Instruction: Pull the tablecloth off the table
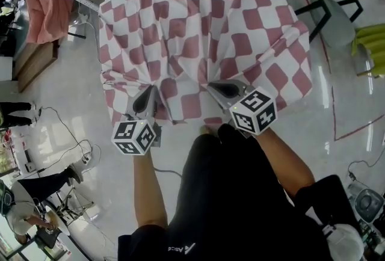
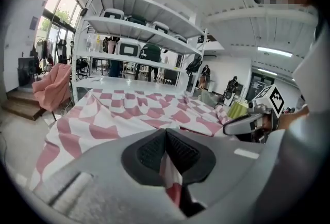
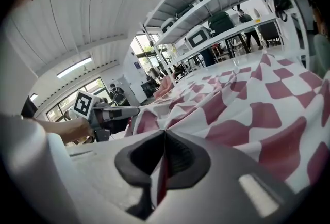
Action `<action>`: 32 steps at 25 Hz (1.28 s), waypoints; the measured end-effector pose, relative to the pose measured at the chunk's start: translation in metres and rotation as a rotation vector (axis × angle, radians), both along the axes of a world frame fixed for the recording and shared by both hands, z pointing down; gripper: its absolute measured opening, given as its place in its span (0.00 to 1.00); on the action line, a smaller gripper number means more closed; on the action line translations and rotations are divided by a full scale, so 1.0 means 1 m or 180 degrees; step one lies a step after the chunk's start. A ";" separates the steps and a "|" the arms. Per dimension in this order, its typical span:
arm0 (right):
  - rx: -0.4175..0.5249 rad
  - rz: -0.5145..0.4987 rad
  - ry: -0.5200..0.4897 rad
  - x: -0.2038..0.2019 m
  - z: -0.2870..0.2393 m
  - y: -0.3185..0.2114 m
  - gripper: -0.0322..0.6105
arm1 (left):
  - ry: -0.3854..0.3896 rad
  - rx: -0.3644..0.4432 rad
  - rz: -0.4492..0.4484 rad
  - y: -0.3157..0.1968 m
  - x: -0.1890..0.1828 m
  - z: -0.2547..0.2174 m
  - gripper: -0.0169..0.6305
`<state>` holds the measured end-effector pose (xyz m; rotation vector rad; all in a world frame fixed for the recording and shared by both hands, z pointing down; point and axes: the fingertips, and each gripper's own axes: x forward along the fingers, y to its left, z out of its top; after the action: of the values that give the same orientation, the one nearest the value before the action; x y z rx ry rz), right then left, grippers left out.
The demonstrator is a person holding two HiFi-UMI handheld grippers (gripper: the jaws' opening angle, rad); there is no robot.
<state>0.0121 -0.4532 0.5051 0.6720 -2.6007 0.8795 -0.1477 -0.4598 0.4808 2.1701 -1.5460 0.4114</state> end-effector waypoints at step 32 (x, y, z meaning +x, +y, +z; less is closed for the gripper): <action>0.0965 0.0278 -0.1229 0.079 -0.183 0.409 0.06 | 0.0924 0.1655 0.0037 0.433 0.095 -0.195 0.05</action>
<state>0.0909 -0.0440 0.3217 0.7618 -3.1141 0.7013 -0.0523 -0.0269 0.2855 2.4736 -1.5965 -0.3331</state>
